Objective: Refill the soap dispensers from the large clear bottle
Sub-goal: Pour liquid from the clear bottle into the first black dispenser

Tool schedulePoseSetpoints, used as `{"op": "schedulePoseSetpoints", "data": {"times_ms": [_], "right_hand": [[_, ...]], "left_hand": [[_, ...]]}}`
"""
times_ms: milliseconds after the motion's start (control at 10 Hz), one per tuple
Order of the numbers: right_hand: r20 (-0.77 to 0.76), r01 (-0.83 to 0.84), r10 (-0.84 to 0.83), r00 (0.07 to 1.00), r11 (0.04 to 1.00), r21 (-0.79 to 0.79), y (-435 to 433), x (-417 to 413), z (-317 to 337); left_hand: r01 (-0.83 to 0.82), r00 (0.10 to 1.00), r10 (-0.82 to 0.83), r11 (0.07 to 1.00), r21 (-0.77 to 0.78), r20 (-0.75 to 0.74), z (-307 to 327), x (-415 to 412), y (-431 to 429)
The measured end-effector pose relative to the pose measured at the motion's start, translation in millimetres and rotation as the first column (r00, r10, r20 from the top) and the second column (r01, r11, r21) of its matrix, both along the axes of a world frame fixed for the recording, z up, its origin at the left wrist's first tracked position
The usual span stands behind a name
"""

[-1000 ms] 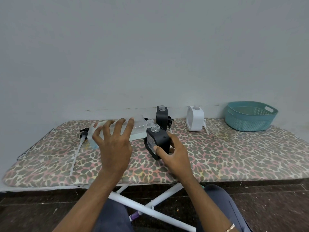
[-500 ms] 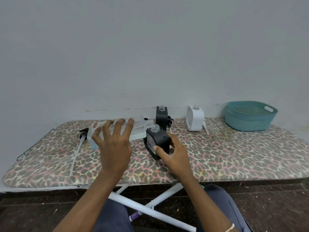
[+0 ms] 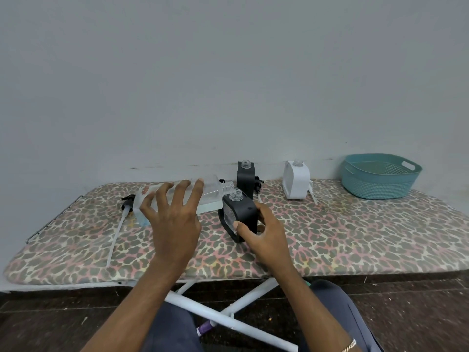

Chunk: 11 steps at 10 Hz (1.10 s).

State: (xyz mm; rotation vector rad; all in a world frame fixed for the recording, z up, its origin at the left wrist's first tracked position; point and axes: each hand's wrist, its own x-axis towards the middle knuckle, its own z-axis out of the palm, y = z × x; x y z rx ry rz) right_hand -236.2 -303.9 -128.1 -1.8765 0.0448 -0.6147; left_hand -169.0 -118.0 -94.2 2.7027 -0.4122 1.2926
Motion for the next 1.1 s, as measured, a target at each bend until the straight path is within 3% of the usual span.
{"op": "schedulePoseSetpoints", "data": {"times_ms": [1100], "right_hand": [[0.000, 0.004, -0.004, 1.000, 1.000, 0.008, -1.3, 3.8, -4.8]], "left_hand": [[-0.001, 1.000, 0.001, 1.000, 0.002, 0.011, -0.7, 0.4, 0.5]]}}
